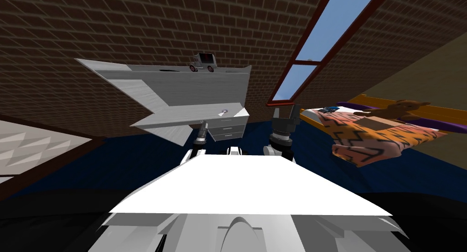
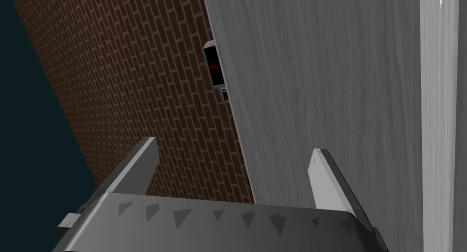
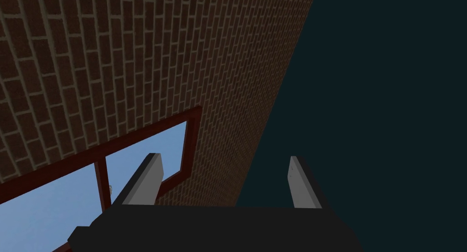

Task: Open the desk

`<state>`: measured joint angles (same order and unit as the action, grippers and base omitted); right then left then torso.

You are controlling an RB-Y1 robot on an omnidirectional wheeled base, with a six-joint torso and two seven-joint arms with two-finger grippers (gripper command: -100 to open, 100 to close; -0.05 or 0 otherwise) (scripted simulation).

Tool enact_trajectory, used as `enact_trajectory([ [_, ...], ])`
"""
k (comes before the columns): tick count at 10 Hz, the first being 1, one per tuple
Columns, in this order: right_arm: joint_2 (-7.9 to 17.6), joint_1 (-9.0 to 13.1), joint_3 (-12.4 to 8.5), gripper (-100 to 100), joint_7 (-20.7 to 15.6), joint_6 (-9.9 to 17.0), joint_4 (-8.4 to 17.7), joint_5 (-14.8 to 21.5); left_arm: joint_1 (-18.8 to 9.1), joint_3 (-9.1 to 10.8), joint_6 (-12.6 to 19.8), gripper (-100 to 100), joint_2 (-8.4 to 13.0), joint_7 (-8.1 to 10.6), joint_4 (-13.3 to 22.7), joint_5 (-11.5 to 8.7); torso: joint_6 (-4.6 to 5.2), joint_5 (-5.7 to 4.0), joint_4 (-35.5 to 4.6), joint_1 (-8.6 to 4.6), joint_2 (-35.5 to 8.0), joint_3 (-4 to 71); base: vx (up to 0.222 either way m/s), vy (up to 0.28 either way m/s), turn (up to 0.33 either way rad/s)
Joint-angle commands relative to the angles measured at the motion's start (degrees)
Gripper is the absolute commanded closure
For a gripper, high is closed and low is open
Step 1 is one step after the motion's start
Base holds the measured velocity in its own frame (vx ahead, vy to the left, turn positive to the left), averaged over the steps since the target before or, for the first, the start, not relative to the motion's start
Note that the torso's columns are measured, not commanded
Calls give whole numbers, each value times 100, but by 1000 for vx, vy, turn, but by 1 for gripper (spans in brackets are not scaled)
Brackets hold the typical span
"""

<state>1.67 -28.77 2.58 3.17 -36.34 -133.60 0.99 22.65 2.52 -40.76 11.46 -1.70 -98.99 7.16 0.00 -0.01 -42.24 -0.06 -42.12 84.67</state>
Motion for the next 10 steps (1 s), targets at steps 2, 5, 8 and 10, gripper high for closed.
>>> enact_trajectory([
  [2,0,0,0,0,0,0,0,0,-114,54,-55,-100,34,-31,459,-12,0,2,-5,6,-18,-11,75,-31,4],
  [5,0,1,0,0,0,0,0,0,-218,96,-145,-100,31,-89,909,-11,0,2,-5,6,-21,-12,74,-21,5],
  [8,0,1,0,0,0,0,0,0,-269,116,-189,-100,23,-118,1201,-11,0,0,-4,1,-16,-10,61,-26,4],
  [10,0,0,0,0,0,0,0,0,-366,155,-275,-100,-15,-172,1619,-10,-1,2,-3,7,-11,-7,101,-28,7],
])
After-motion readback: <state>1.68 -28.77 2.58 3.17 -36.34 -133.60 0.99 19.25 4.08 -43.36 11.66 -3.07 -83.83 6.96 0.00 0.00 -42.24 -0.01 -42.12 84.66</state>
